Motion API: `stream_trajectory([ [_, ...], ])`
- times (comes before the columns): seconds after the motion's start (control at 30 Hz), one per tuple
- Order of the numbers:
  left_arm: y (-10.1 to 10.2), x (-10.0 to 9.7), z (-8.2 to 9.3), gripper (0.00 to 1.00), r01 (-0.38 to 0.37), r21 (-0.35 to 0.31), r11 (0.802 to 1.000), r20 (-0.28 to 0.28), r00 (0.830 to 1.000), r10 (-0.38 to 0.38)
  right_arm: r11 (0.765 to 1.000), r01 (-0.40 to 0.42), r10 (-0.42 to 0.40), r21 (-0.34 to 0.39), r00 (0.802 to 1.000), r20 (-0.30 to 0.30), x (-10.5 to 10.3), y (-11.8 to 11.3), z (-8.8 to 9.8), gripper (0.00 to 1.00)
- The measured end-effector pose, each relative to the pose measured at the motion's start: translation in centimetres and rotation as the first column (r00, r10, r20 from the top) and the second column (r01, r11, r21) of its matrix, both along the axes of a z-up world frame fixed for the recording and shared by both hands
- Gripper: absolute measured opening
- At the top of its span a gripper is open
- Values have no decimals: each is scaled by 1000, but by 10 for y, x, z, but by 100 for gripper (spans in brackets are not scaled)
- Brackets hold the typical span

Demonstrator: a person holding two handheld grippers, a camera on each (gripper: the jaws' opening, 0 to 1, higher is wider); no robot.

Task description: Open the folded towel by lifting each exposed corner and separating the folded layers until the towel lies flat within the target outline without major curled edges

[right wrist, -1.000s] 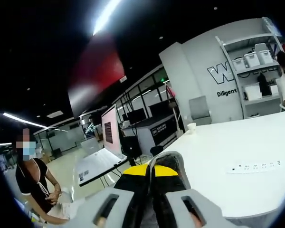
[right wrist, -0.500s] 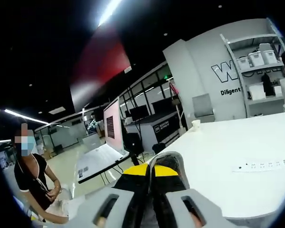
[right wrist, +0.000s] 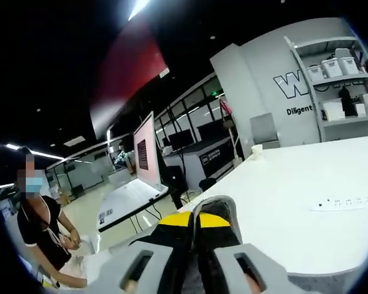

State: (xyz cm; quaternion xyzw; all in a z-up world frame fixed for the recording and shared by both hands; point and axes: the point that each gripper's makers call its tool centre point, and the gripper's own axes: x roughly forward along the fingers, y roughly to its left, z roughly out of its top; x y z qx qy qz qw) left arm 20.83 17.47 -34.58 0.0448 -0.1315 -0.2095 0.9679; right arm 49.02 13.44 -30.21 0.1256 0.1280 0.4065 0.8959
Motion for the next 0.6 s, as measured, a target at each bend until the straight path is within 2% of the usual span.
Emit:
stream_trajectory([
  [0.4,10,2,-12,1,-28,6,1000,-25,999,28,1000,-8,9,25,999,-41,3,10,-13,0],
  [0.6,13,-1,-21,1,-30,8,1000,-47,998,30,1000,-10,11,14,998,-61,5,18,-31,0],
])
